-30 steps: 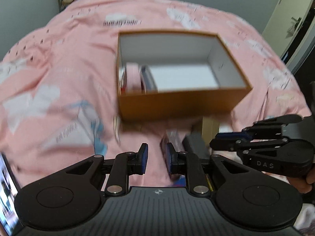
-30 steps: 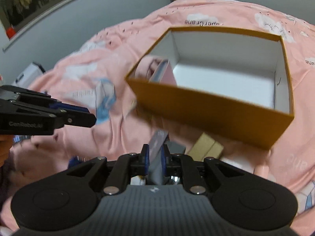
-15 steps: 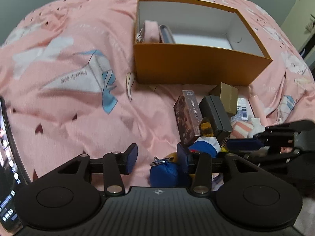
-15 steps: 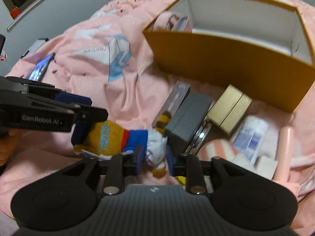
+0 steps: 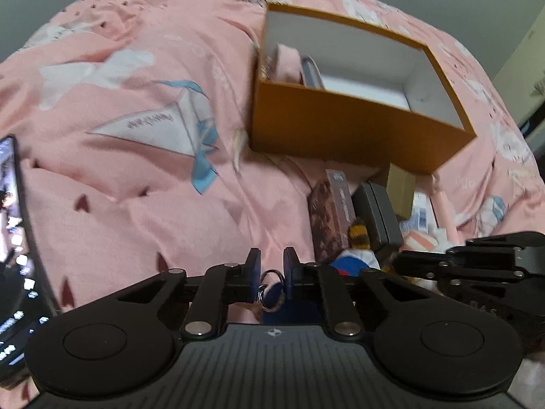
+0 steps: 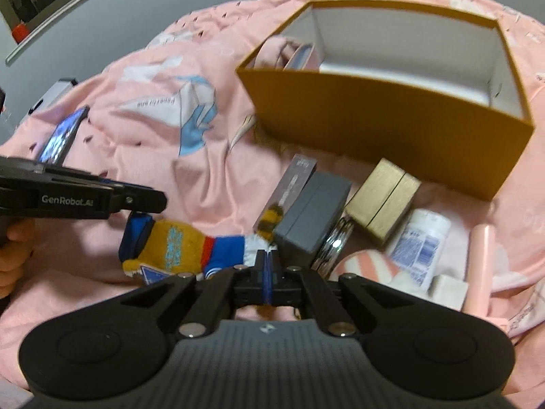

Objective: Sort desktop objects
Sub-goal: 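Move both tools back over the remaining items in front of the box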

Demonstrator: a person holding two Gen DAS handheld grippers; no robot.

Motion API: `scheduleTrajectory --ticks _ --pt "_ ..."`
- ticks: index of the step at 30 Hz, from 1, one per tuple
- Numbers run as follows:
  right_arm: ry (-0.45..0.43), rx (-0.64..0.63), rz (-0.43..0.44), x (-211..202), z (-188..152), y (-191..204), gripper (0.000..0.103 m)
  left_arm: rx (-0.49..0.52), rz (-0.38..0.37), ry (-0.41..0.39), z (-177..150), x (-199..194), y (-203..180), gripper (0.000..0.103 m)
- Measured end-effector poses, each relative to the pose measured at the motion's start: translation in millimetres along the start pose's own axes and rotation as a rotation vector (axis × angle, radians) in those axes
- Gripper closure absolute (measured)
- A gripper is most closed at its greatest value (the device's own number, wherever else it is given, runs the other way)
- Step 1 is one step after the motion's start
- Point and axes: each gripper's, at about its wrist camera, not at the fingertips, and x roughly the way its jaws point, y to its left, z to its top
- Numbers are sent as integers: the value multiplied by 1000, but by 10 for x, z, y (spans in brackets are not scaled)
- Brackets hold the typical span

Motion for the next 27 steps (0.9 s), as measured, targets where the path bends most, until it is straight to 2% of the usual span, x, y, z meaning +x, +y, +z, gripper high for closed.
scheduleTrajectory --ticks 4,8,12,14,16,17,20,22,24,27 --pt "-26 25 -20 -74 53 -62 103 -16 31 -41 69 -160 55 90" --pt "-50 47 -39 -148 82 -113 103 -27 -4 -74 107 -386 102 90" --pt "-77 74 -36 -221 91 -189 103 -21 -57 -54 71 -477 101 89" --pt "-71 96 -32 -218 112 -256 102 -10 -75 -41 42 -451 65 86" --pt "-54 122 -25 -199 145 -313 98 4 -91 -21 28 -390 16 75" --pt "-50 125 -16 -200 165 -324 98 13 -99 -10 24 -359 -14 74" --pt "-58 101 9 -236 159 -289 98 73 -120 39 -3 -266 -132 64" --pt "-30 105 23 -203 136 -280 96 119 -112 66 -26 -215 -202 51" --pt "-2 115 25 -156 112 -293 95 187 -108 53 -54 -232 -295 50" --pt "25 118 19 -101 78 -310 93 307 -132 28 -71 -267 -484 44"
